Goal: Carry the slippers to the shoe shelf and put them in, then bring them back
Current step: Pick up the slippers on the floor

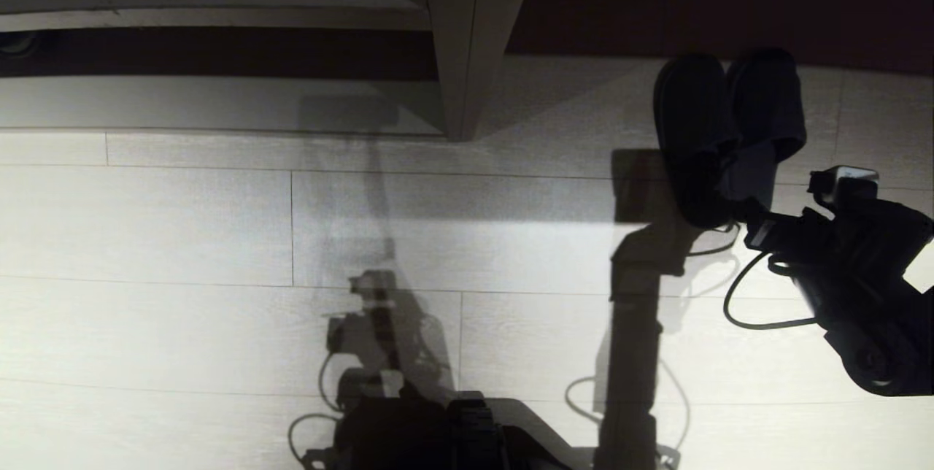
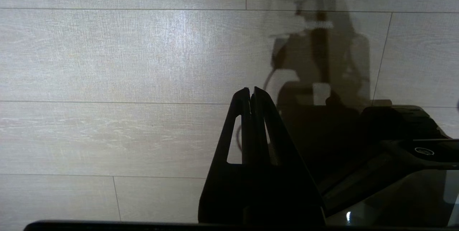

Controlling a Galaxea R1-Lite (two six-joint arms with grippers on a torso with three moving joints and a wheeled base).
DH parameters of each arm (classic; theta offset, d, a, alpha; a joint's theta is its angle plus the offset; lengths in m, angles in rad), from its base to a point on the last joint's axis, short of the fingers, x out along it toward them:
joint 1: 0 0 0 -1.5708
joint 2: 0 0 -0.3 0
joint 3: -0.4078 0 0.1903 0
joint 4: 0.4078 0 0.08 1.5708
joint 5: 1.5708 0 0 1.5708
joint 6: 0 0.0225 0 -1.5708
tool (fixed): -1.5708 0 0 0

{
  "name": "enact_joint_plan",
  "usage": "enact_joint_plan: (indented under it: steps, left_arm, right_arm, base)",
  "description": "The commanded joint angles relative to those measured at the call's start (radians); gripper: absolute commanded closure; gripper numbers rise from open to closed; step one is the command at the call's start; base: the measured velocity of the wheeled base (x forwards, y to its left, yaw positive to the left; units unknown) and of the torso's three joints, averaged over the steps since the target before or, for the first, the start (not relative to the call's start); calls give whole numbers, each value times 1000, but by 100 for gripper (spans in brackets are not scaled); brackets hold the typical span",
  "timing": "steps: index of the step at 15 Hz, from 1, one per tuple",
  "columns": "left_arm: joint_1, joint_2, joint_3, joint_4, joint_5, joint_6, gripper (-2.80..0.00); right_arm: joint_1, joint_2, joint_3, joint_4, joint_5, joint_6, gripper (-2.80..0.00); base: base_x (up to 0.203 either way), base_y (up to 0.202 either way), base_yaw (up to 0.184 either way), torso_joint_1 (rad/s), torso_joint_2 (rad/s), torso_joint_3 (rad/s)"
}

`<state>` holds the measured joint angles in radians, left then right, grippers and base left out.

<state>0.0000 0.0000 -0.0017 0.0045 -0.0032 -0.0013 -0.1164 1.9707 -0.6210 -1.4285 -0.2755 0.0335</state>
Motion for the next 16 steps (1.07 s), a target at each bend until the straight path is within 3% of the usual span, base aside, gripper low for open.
enact_joint_plan:
  steps: [1, 9, 16]
  left_arm:
    - [0, 0, 0, 0, 0, 0, 0]
    - [0, 0, 0, 0, 0, 0, 0]
    - [0, 0, 0, 0, 0, 0, 0]
  right_arm:
    - [0, 39, -30, -14, -2, 10, -280]
    - [14, 98, -161, -9, -5, 72, -280]
    - [21, 154, -297, 8, 7, 62, -280]
  base:
    - [0, 0, 0, 0, 0, 0]
    - [0, 0, 0, 0, 0, 0]
    - [0, 0, 0, 0, 0, 0]
